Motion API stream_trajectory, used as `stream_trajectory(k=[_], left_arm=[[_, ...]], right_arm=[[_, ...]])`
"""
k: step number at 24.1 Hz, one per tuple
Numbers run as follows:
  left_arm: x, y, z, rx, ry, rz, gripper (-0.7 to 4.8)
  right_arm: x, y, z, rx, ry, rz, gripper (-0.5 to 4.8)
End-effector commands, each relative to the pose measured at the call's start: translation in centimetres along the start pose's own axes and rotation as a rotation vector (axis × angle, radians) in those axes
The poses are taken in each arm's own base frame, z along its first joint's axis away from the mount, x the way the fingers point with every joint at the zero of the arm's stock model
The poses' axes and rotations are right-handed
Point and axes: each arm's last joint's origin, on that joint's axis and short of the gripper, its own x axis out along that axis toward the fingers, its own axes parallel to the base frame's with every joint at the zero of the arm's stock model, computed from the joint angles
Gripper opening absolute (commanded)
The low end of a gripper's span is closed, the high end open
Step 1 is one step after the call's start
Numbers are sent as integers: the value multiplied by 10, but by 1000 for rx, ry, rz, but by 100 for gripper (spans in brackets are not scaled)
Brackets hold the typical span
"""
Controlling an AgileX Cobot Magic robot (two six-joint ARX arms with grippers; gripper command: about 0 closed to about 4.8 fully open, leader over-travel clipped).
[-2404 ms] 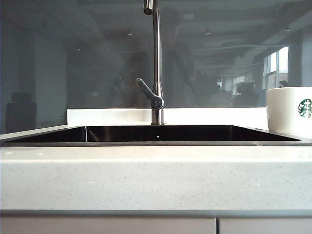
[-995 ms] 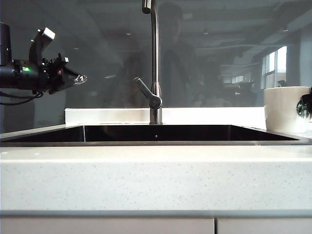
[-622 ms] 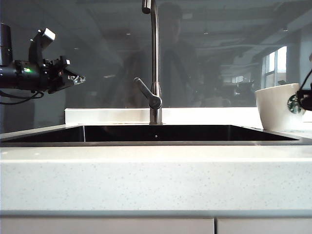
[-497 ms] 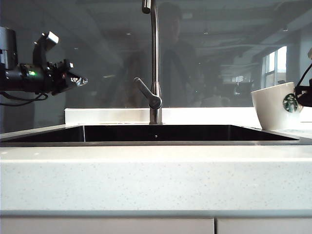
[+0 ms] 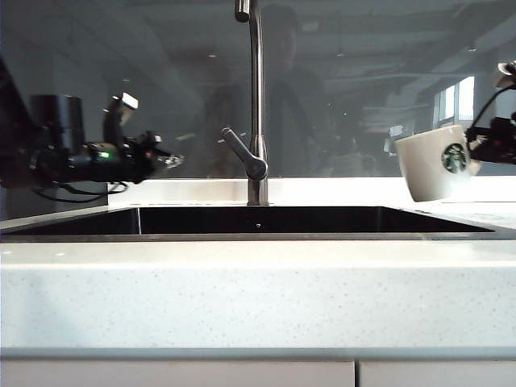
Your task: Pick up the mug next to the sink, go to the faucet to get some water, pour the water into the sink, and finally put the mug back to its place.
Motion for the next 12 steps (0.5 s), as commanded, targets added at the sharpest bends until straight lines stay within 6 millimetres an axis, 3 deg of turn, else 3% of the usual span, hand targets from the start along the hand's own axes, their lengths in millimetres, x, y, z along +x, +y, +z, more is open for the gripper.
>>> stream_trajectory(k=[1,9,12], left_arm=[[15,-6,0,-11,-7,-59,28],[29,-4,1,76,-36,0,31],[38,3,3,69,-44,-21,37]], right_arm=[[0,0,14,4,-81,-5,-6],[2,6,29,199,-193,43,-6],[14,24,42,255,-196,105,-6]])
